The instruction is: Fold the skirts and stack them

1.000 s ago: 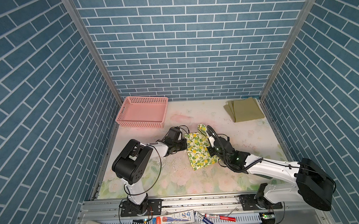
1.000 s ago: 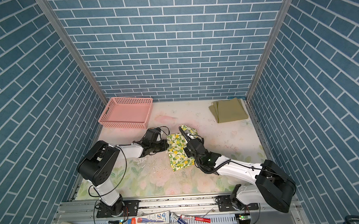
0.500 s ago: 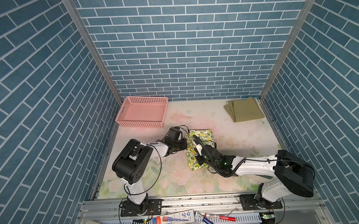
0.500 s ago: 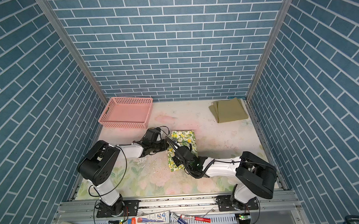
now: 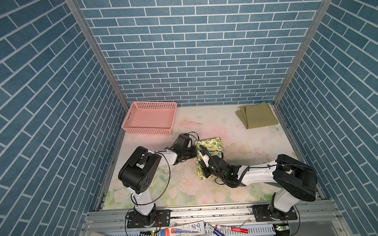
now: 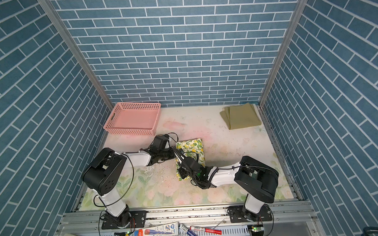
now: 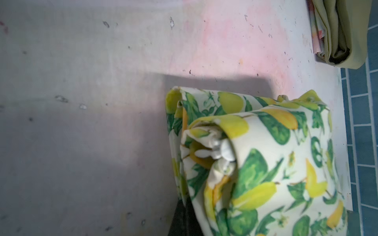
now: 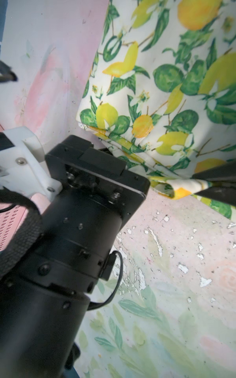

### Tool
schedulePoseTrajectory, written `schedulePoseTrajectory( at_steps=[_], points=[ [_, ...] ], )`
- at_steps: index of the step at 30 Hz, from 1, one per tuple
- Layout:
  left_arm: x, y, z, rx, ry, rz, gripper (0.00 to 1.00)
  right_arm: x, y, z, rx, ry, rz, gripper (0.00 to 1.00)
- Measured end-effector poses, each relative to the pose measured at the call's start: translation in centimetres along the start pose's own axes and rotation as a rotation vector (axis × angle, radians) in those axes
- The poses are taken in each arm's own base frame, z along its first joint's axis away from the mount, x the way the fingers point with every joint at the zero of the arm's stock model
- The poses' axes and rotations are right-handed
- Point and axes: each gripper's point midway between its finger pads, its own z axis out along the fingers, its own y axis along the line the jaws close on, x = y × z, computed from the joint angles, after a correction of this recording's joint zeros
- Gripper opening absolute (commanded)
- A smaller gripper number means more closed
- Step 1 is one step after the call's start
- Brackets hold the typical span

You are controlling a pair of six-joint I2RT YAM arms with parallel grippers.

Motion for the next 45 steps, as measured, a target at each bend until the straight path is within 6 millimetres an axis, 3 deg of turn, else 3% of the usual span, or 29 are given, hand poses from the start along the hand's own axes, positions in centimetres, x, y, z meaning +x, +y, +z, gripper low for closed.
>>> schedulePoseTrajectory(
  at_steps=[13,24,26,30,34,39,45],
  points=[
    [0.0,0.2,-0.3,-0.008,0.002,-0.015,0.00,3.7,0.1,0.1,-0.040,0.096,-0.015,0.00],
    [0.1,0.4,-0.4,-0.006,0.001,-0.043,0.01,5.0,0.8,1.0,-0.082,0.126,-0.015,0.00],
    [0.2,0.5,-0.6,-0.007,-0.002,-0.046,0.06,4.9,1.0,1.1,-0.091,0.120,-0.014,0.00],
    [0.3,0.6,-1.6,-0.015,-0.019,-0.047,0.28,4.9,1.2,1.2,-0.101,0.116,-0.012,0.00],
    [-0.5,0.4,-3.3,-0.022,-0.066,-0.047,0.38,4.8,1.2,1.2,-0.103,0.115,-0.012,0.00],
    [-1.8,0.4,-5.6,-0.020,-0.148,-0.064,0.35,4.8,1.3,1.3,-0.108,0.109,-0.010,0.00],
    [-1.8,0.2,-6.0,0.005,-0.164,-0.070,0.25,4.7,1.4,1.4,-0.114,0.103,-0.009,0.00]
  ],
)
